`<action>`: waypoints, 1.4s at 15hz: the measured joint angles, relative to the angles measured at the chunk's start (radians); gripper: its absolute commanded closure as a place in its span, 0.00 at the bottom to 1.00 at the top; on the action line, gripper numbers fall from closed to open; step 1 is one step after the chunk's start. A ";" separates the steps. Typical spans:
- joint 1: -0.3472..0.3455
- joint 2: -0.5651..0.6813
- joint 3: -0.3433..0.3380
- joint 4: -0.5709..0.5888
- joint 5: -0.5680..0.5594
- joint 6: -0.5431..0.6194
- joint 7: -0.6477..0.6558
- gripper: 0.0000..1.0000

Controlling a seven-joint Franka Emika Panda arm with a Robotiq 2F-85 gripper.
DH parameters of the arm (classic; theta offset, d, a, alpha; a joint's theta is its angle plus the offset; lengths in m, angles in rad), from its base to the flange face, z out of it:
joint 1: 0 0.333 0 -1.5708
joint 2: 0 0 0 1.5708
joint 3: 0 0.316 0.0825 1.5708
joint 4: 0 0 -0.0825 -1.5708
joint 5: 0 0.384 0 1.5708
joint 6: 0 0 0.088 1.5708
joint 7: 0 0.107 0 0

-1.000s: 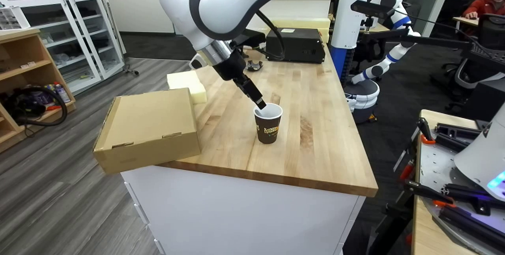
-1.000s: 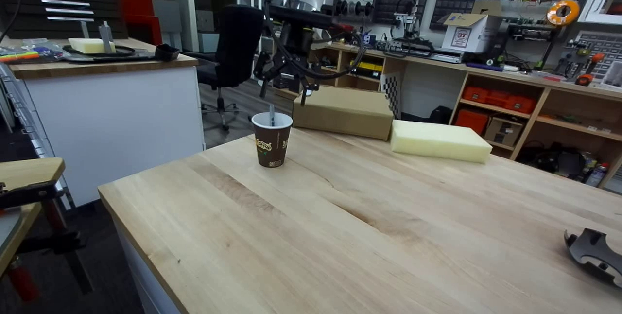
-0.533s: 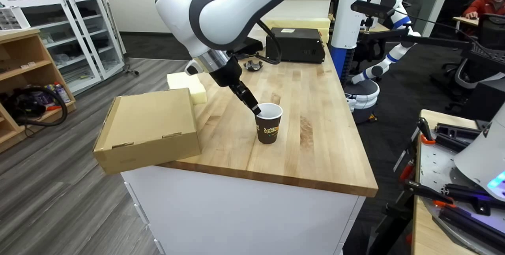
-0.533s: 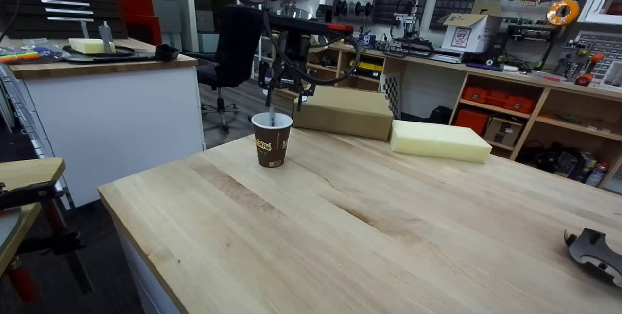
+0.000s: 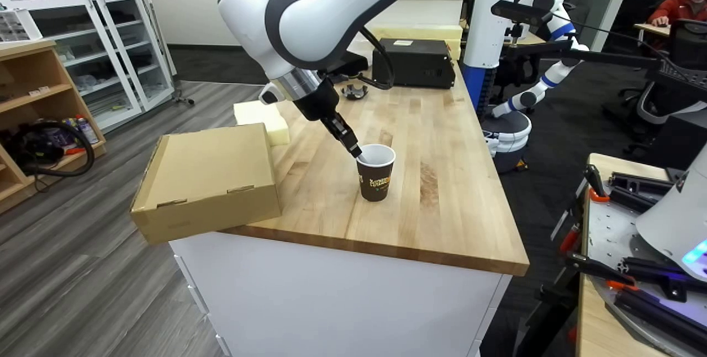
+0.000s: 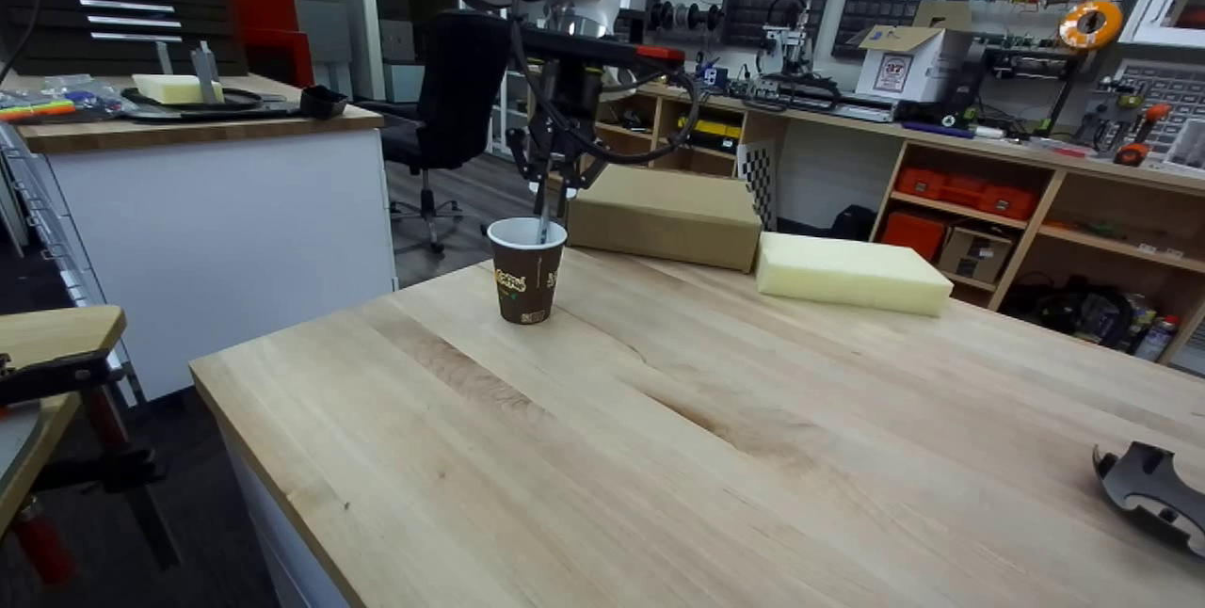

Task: Remove the black sharpie from the cup and put it on the table

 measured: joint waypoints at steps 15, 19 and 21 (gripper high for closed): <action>0.001 -0.013 0.038 0.005 0.010 -0.060 -0.048 0.97; 0.001 -0.015 0.043 0.008 0.011 -0.120 -0.068 0.97; 0.001 -0.019 0.045 0.009 0.011 -0.146 -0.078 0.97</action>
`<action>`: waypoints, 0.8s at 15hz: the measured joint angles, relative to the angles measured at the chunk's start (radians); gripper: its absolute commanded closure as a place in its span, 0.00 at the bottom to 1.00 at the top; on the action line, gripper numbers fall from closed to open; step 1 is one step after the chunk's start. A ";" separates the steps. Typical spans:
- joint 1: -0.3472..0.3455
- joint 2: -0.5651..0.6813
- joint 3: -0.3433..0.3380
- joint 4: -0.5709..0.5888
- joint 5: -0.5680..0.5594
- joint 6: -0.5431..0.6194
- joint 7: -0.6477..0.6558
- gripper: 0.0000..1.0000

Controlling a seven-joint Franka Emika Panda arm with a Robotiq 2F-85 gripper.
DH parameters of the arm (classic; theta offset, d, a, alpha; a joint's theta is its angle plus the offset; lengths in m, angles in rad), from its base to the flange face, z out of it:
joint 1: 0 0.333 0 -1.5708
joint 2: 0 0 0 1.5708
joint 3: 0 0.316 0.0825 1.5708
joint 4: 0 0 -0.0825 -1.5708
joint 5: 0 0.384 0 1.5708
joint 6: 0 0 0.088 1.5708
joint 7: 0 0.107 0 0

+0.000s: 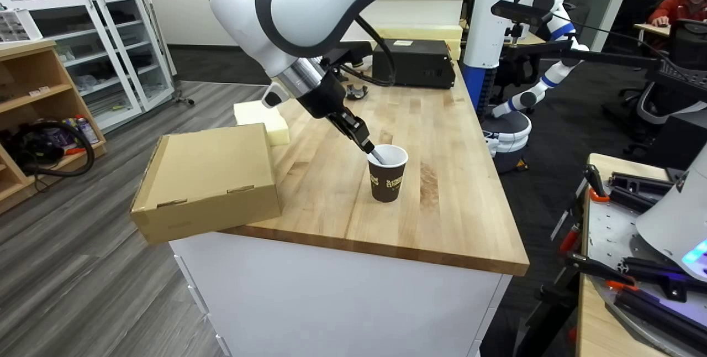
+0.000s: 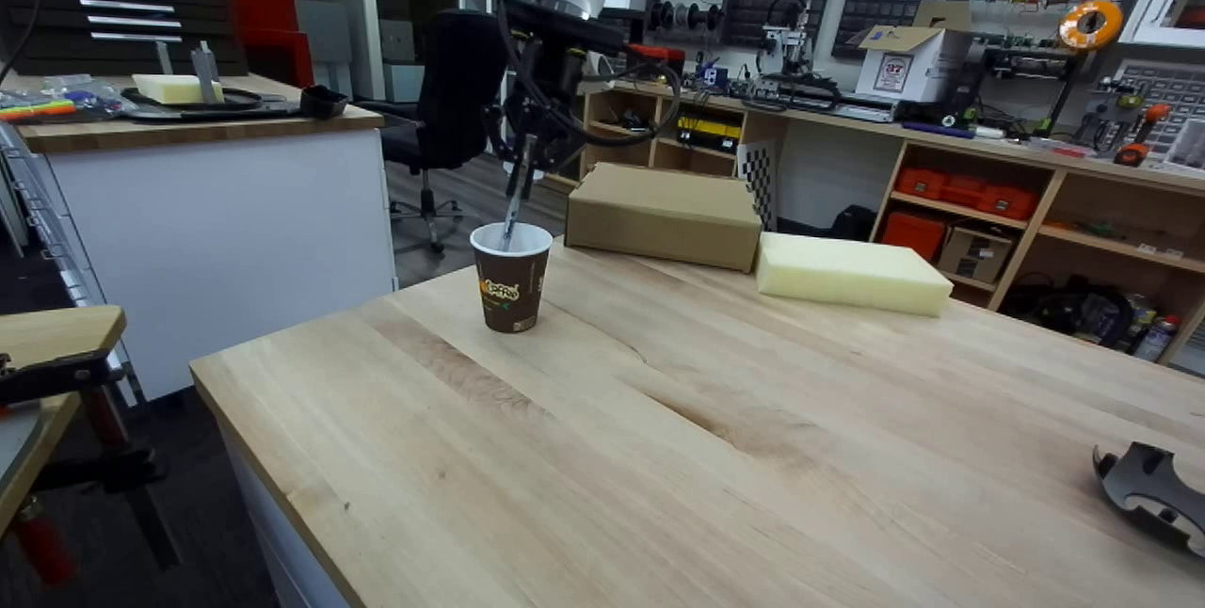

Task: Remove the black sharpie from the cup and put it on the table

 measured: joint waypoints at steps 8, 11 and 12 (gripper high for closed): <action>-0.013 -0.093 -0.003 -0.007 -0.002 -0.092 -0.009 0.97; -0.028 -0.148 -0.006 -0.016 -0.009 -0.111 -0.019 0.97; -0.034 -0.170 -0.007 -0.024 -0.015 -0.107 -0.020 0.97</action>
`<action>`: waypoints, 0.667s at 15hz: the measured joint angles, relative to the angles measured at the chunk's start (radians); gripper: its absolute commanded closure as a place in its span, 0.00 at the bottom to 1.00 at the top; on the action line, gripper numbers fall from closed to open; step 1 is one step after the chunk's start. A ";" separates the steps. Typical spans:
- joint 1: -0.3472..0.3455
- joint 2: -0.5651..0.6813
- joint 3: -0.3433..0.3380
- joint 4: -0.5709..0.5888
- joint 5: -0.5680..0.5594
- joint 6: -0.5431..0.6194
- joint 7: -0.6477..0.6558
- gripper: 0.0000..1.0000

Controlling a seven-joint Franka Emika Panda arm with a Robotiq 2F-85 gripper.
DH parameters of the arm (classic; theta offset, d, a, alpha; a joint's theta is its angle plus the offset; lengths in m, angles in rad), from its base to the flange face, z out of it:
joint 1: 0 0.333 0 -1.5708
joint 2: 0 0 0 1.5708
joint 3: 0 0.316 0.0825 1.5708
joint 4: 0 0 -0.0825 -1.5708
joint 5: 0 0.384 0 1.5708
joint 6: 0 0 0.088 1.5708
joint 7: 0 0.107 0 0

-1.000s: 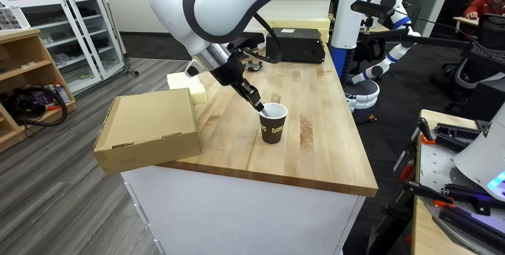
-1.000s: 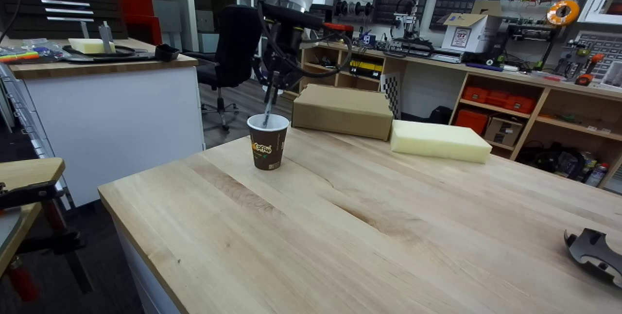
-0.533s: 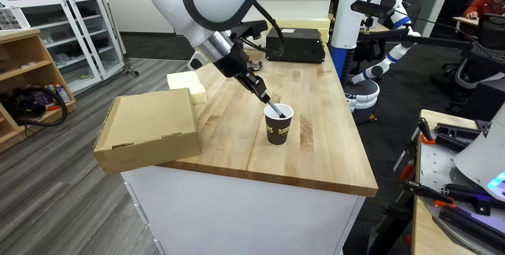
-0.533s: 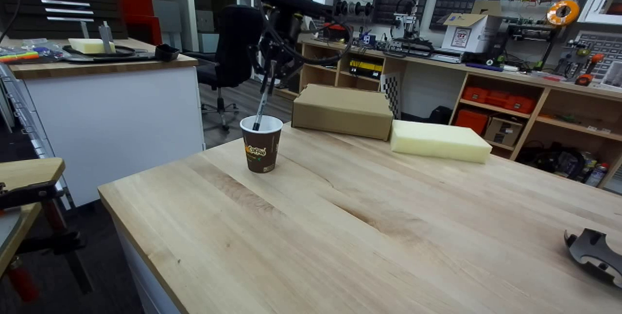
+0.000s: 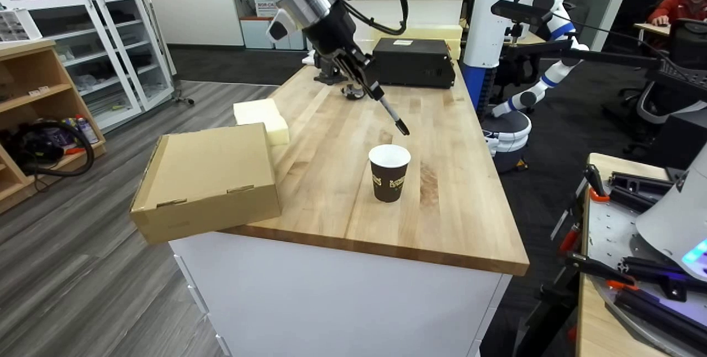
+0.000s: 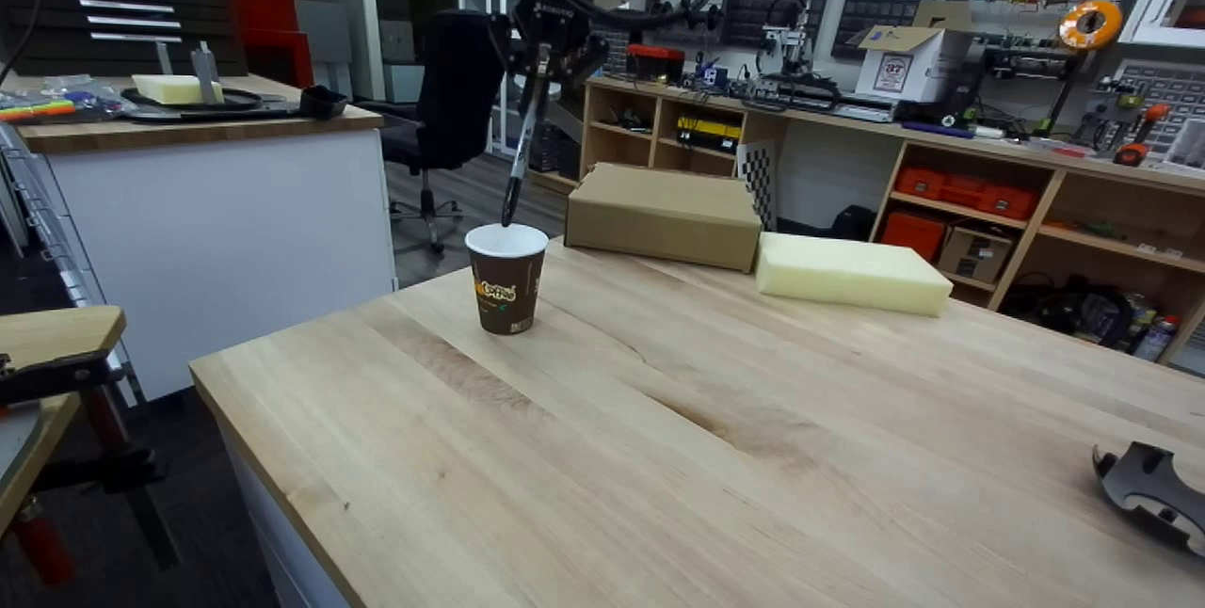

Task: Remove the black sharpie from the cup and put it on the table

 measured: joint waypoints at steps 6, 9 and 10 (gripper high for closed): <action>-0.032 -0.134 -0.039 -0.093 -0.035 0.016 0.032 0.97; -0.070 -0.166 -0.064 -0.142 -0.022 0.019 0.083 0.97; -0.087 -0.170 -0.069 -0.155 -0.006 0.026 0.101 0.97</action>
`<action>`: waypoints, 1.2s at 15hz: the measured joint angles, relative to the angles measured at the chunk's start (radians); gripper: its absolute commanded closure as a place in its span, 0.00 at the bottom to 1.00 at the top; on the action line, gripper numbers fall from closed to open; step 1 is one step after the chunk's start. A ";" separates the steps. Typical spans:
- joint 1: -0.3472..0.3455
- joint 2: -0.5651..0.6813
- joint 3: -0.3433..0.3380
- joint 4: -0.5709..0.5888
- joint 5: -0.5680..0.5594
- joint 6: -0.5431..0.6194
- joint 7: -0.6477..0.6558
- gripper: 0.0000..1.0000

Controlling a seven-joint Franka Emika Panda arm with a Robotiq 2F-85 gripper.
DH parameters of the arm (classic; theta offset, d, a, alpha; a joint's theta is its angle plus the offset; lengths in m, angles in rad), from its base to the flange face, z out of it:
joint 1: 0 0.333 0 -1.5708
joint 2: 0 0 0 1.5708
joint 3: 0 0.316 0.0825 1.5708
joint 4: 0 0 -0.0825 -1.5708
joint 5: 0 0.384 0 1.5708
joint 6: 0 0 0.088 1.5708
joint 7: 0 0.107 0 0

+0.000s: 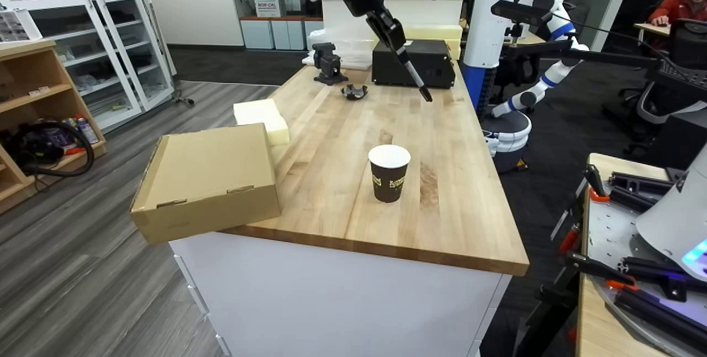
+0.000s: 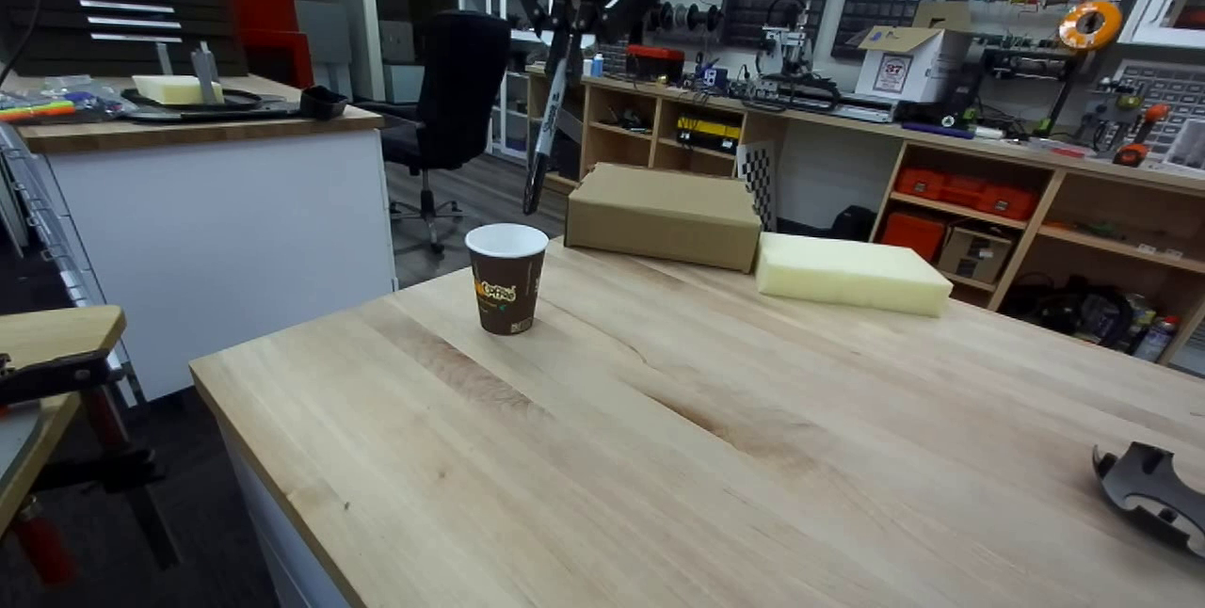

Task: Remove the black sharpie from the cup and put it on the table

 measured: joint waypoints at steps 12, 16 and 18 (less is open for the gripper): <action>-0.050 0.009 -0.032 -0.179 0.029 0.171 0.268 0.97; -0.037 0.009 -0.040 -0.212 -0.005 0.158 0.359 0.51; -0.035 0.008 -0.043 -0.217 -0.012 0.138 0.377 0.38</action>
